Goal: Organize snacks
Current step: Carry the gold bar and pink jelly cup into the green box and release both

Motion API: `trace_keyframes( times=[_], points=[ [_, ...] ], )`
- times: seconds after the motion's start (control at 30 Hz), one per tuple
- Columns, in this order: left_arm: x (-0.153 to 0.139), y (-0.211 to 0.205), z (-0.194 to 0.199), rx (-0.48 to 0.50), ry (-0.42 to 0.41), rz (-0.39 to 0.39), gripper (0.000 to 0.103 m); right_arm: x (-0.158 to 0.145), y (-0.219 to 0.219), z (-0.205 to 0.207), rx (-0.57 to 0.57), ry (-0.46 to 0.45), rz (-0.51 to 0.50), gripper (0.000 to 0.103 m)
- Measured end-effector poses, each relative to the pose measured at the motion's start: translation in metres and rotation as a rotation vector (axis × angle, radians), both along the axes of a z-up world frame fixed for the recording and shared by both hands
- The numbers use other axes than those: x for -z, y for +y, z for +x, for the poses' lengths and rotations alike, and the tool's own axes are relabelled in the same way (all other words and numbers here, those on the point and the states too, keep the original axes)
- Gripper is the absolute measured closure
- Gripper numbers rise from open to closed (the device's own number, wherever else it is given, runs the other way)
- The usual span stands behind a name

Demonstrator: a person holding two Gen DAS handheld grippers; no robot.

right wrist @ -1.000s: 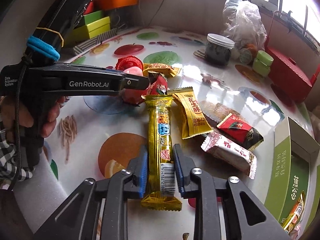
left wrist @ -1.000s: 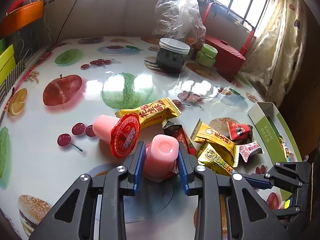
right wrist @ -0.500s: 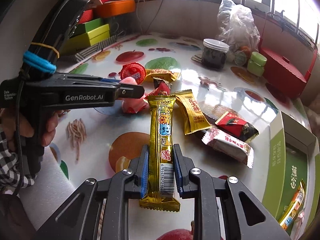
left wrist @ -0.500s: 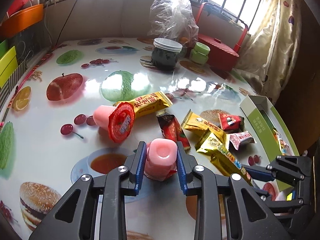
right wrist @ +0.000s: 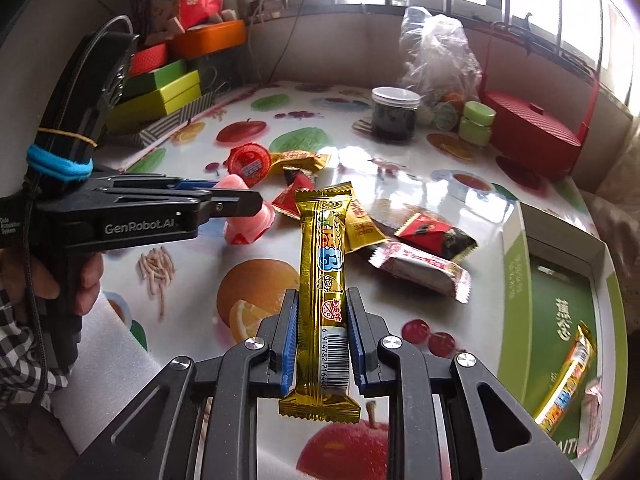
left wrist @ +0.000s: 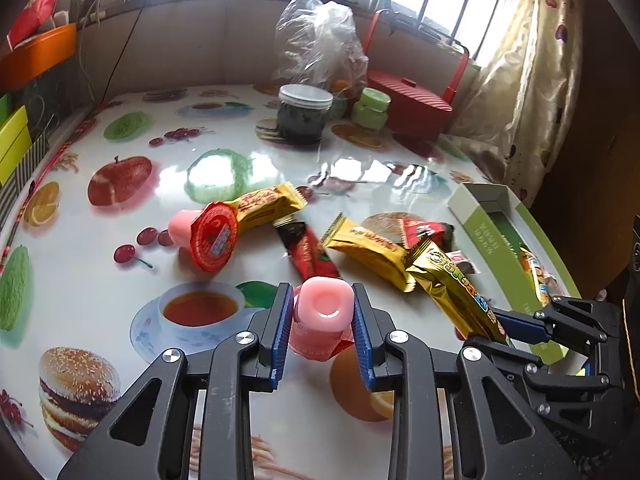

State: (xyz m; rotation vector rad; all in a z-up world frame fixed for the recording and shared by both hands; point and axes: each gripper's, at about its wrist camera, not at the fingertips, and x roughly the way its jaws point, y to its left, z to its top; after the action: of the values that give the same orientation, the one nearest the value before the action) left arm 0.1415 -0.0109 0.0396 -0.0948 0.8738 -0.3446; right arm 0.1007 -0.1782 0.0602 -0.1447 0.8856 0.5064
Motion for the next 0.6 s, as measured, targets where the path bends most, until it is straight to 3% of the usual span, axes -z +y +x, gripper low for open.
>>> trace_keyframes(
  times=[0.6],
  points=[
    [-0.037, -0.057, -0.017, 0.119, -0.055, -0.026, 0.073, -0.022, -0.061, -0.013, 0.166, -0.027, 0.006, 0.082]
  ],
)
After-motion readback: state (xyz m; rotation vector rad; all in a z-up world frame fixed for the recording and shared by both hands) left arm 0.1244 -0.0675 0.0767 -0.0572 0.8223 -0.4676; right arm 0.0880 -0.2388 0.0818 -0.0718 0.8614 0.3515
